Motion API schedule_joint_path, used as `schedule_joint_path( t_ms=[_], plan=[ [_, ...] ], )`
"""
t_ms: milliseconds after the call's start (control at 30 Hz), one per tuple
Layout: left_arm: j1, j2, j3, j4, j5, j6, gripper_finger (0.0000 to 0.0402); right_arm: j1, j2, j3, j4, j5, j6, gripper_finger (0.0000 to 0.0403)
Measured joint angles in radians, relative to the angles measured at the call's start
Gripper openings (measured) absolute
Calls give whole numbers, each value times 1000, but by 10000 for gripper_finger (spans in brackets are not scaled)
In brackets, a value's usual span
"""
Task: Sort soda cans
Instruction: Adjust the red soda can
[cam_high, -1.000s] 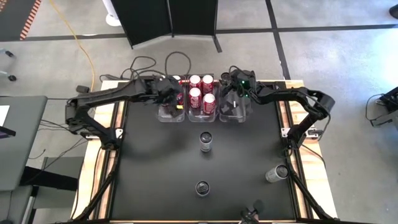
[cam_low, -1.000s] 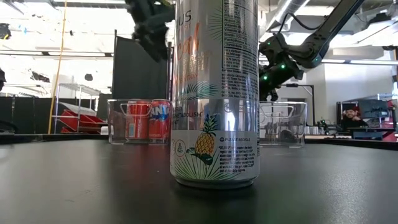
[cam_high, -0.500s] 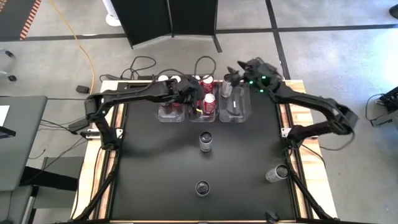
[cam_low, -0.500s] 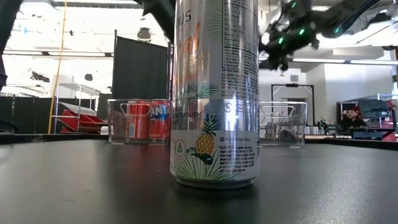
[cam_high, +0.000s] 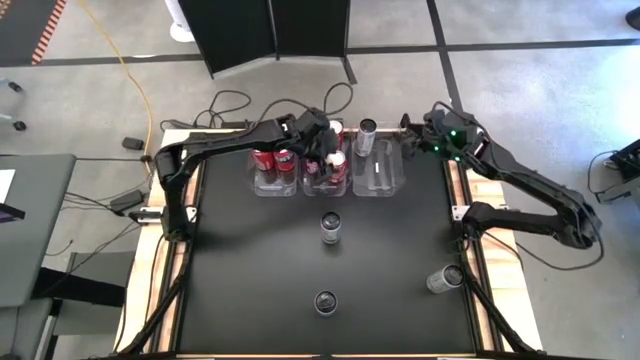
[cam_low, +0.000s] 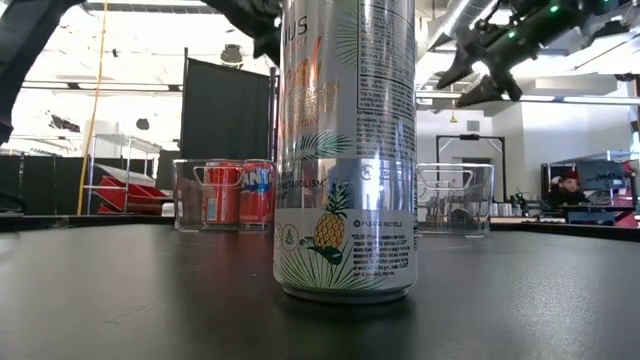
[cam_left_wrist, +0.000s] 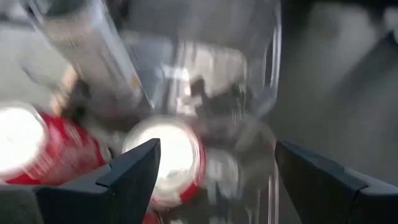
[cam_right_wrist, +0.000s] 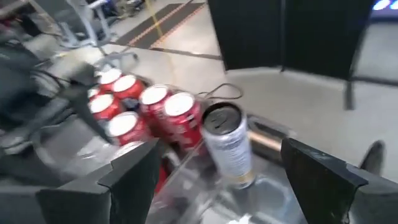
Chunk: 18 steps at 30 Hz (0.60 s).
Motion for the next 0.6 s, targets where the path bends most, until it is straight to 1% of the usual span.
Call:
schedule_joint_path(
  t_ms=[67, 200, 233, 333, 367, 467, 500, 600],
  plan=[
    [8, 31, -4, -1, 3, 9, 312, 10, -21, 0, -20, -26, 34, 340],
    [21, 59, -5, 28, -12, 38, 312, 66, -41, 0, -28, -32, 82, 340],
    [24, 62, -1, 53, -21, 38, 312, 81, -44, 0, -28, -32, 90, 340],
    [35, 81, -3, 51, -35, 25, 312, 113, -51, 0, -30, -29, 99, 340],
    [36, 91, -2, 74, -36, 23, 312, 119, -50, 0, -30, -29, 99, 340],
    [40, 117, -5, 65, -41, 21, 312, 127, -42, 0, -31, -28, 100, 340],
    [40, 127, -2, 91, -33, 22, 312, 129, -42, 0, -28, -28, 100, 340],
    [36, 153, 0, 91, -19, 31, 312, 132, -41, 0, -29, -27, 101, 340]
  ],
)
